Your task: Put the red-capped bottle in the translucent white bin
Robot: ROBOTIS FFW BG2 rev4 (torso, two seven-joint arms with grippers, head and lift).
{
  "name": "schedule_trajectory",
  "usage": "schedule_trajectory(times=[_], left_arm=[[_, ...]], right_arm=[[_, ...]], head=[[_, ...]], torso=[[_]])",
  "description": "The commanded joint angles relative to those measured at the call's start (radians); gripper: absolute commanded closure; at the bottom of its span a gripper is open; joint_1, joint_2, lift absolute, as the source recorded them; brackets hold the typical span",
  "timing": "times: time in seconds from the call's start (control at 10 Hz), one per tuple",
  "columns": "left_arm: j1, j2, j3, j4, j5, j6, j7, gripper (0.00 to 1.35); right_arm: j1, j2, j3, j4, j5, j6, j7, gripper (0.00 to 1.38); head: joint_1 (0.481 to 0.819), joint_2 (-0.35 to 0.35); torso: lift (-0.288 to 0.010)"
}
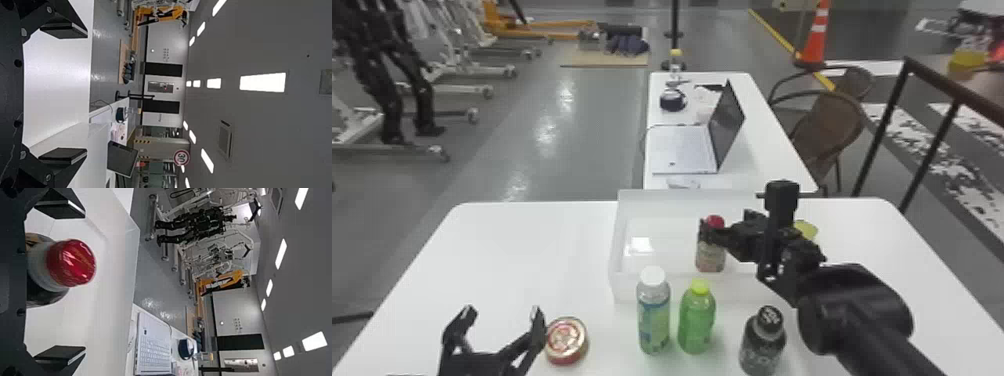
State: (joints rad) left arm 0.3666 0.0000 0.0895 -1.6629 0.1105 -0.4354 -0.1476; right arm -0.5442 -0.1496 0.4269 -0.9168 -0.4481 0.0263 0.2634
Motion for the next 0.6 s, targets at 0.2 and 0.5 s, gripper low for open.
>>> schedule_trajectory(times=[0.2, 0.5], left_arm=[[0.0, -0.003, -0.01, -0.003, 0.0, -0.002, 0.014, 0.23], [0.0, -0.003, -0.014, -0.003, -0.002, -0.002, 0.019, 0.23]], right_arm=[[0.254, -0.051, -0.205, -0.462, 0.091, 0.076, -0.041, 0.08], [0.537, -0.051, -0.341, -0.749, 0.129, 0.098, -0.078, 0.08]], head=[[0.549, 0.0], [0.549, 0.0]], torso=[[-0.1], [-0.1]])
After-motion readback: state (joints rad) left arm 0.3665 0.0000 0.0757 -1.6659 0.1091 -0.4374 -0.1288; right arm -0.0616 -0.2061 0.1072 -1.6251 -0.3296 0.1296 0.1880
